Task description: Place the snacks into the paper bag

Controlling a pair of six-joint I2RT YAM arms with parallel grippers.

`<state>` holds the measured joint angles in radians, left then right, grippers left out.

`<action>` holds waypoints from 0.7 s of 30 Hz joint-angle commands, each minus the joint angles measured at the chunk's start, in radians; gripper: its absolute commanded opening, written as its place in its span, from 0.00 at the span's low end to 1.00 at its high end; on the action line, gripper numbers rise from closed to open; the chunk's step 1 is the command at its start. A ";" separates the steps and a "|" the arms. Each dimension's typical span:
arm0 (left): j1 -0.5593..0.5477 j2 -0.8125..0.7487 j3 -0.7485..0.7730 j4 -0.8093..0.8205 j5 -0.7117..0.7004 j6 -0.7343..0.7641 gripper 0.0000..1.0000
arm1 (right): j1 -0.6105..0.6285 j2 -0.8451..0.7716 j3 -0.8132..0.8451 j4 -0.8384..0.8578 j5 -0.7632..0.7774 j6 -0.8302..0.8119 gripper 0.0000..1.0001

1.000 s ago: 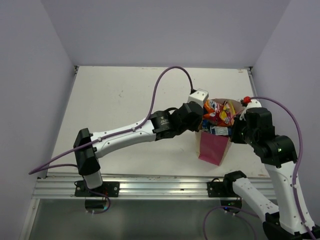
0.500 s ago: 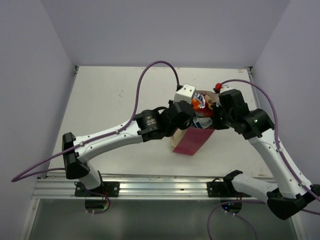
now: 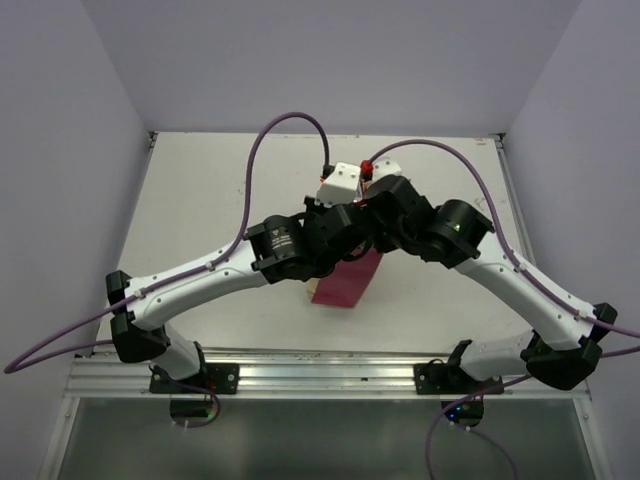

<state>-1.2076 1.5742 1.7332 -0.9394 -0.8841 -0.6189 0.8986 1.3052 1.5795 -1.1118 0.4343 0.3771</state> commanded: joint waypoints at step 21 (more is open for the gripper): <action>-0.021 -0.143 -0.155 0.087 -0.118 -0.134 0.00 | 0.132 0.066 0.034 0.143 0.175 0.023 0.00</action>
<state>-1.2274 1.4166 1.4113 -0.8993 -0.9310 -0.7975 1.0264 1.3678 1.4853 -0.9474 0.5331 0.4202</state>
